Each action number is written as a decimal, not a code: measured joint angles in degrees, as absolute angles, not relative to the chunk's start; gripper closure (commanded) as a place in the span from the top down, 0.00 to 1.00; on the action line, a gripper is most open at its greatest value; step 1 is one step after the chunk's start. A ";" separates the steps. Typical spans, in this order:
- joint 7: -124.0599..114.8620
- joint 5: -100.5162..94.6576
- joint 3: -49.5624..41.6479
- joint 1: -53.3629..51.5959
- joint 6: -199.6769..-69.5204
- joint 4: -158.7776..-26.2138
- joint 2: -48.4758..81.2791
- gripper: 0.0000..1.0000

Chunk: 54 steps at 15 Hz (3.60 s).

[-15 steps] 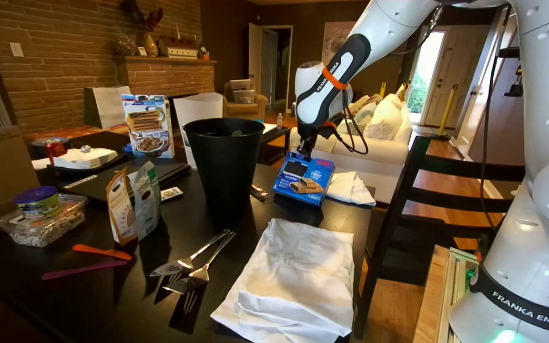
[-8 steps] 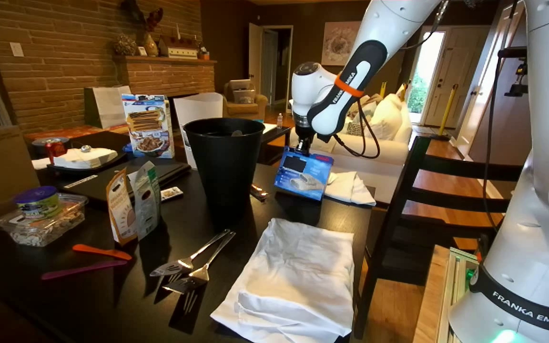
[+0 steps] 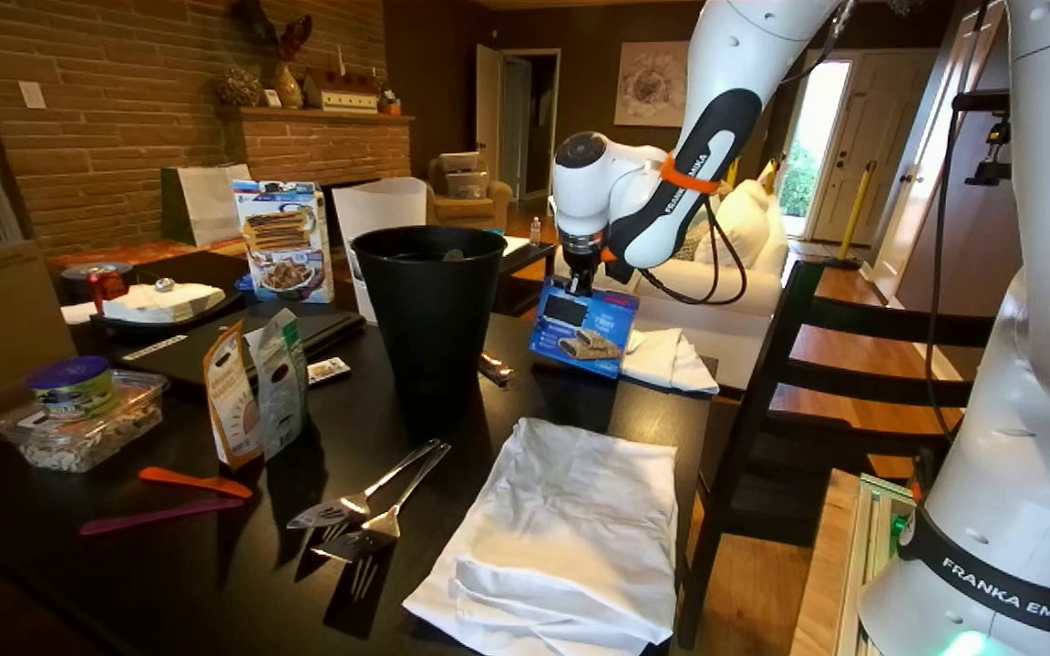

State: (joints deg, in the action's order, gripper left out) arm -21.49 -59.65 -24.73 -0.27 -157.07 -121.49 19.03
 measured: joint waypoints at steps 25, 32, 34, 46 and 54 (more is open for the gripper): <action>-41.75 -85.43 -26.50 -7.29 -150.45 -124.33 18.76 0.00; -48.16 -91.82 -15.50 -0.86 -140.84 -125.58 18.48 0.00; -49.08 -93.07 -13.21 0.64 -139.02 -126.05 18.49 0.00; -51.30 -97.28 -7.87 3.91 -133.80 -127.57 18.49 0.00; -51.74 -98.08 -6.63 4.35 -132.15 -128.58 18.49 0.00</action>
